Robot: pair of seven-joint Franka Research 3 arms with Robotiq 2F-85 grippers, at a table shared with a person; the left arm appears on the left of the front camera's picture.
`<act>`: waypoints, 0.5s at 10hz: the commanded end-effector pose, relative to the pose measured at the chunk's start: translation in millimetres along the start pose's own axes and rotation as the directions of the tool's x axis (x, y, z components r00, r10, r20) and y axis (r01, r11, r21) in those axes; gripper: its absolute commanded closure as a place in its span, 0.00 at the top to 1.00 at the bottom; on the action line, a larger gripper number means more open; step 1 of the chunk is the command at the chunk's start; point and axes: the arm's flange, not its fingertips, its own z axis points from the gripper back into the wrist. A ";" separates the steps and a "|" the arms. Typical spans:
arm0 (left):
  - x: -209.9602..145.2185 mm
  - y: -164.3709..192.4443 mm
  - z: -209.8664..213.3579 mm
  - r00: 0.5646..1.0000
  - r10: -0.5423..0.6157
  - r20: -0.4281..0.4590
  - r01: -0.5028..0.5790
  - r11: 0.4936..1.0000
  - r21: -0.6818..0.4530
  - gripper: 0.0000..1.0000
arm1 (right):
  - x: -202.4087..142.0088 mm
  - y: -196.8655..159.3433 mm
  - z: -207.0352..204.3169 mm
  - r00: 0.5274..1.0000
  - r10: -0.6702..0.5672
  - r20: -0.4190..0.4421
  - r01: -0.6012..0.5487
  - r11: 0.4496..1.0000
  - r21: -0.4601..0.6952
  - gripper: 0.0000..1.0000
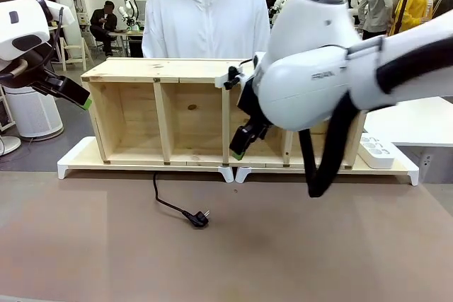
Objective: Perform cable management.
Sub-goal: When the cord part of the Power Cable appears at the lower middle area of the table and stops, grasp the cord part of the Power Cable.
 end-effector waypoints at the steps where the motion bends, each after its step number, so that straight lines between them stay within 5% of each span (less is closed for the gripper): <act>1: 1.4 0.8 -1.0 1.000 -0.008 0.008 0.008 1.000 0.007 1.00 | 22.0 -1.0 -20.5 0.999 0.051 0.000 -0.051 0.997 0.054 1.00; 5: 1.4 0.8 -1.0 1.000 -0.008 0.008 0.008 1.000 0.007 1.00 | 53.5 17.9 -84.4 0.985 0.166 -0.044 -0.157 0.974 0.162 1.00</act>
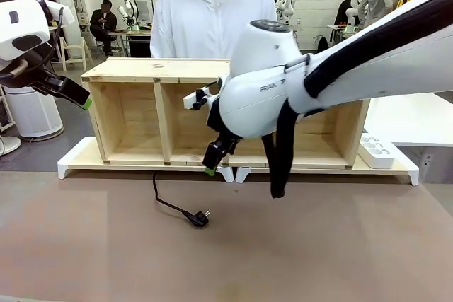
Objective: Perform cable management.
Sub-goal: When the cord part of the Power Cable appears at the lower middle area of the table and stops, grasp the cord part of the Power Cable.
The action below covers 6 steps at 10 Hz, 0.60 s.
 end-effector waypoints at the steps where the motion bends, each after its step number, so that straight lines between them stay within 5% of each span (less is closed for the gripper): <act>1: 1.4 0.9 -1.0 1.000 -0.008 0.008 0.008 1.000 0.007 1.00 | 12.8 -5.6 -23.8 0.999 0.043 -0.016 -0.042 0.998 0.057 1.00; 6: 1.4 0.9 -1.0 1.000 -0.008 0.008 0.008 1.000 0.007 1.00 | 23.9 20.6 -80.6 0.994 0.107 -0.037 -0.102 0.987 0.125 1.00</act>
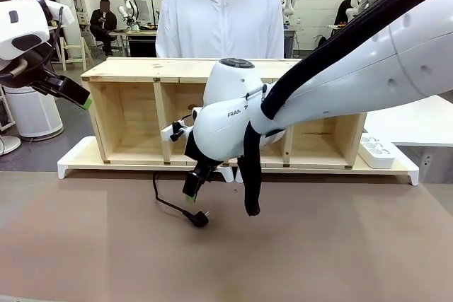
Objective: Perform cable management.
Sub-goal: When the cord part of the Power Cable appears at the lower middle area of the table and stops, grasp the cord part of the Power Cable.
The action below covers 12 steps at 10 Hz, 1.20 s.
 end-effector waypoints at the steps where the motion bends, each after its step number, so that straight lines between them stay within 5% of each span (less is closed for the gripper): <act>1: 1.4 0.9 -1.0 1.000 -0.008 0.008 0.008 1.000 0.007 1.00 | 7.3 0.4 -10.9 0.999 0.045 0.017 -0.045 0.999 -0.007 1.00; 12: 1.4 0.9 -1.0 1.000 -0.008 0.008 0.008 1.000 0.007 1.00 | 7.5 12.3 -82.3 0.993 0.114 -0.030 -0.115 0.991 -0.063 1.00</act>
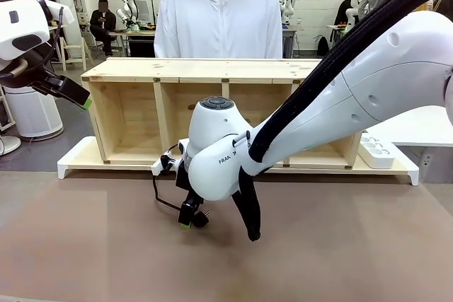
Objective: Perform cable management.
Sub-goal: When the cord part of the Power Cable appears at the lower middle area of the table and stops, grasp the cord part of the Power Cable.
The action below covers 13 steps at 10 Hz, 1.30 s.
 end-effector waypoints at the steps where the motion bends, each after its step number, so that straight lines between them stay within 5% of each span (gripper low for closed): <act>1: 1.4 0.9 -1.0 1.000 -0.008 0.008 0.008 1.000 0.007 1.00 | 7.7 3.0 -3.6 0.998 0.019 0.055 -0.016 0.999 -0.042 1.00; 3: 1.4 0.9 -1.0 1.000 -0.008 0.008 0.008 1.000 0.007 1.00 | 7.6 0.9 -2.0 0.995 0.017 0.102 -0.011 0.998 -0.056 0.97; 4: 1.4 0.9 -1.0 1.000 -0.008 0.008 0.008 1.000 0.007 1.00 | 6.7 1.2 -2.3 0.996 0.005 0.090 0.000 0.998 -0.059 0.80; 5: 1.4 0.9 -1.0 1.000 -0.008 0.008 0.008 1.000 0.007 1.00 | 7.1 -1.3 -2.5 0.996 -0.004 0.089 0.009 0.999 -0.051 0.77; 8: 1.4 0.9 -1.0 1.000 -0.008 0.008 0.008 1.000 0.007 1.00 | 4.7 0.5 -5.8 0.999 -0.014 0.038 0.015 0.999 -0.046 0.40; 12: 1.4 0.9 -1.0 1.000 -0.008 0.008 0.008 1.000 0.007 1.00 | 5.1 1.6 -6.0 1.000 0.003 0.014 -0.002 0.997 -0.075 0.42; 13: 1.4 0.9 -1.0 1.000 -0.008 0.008 0.008 1.000 0.007 1.00 | 5.6 1.7 -6.8 1.000 0.003 0.006 -0.003 0.998 -0.070 0.25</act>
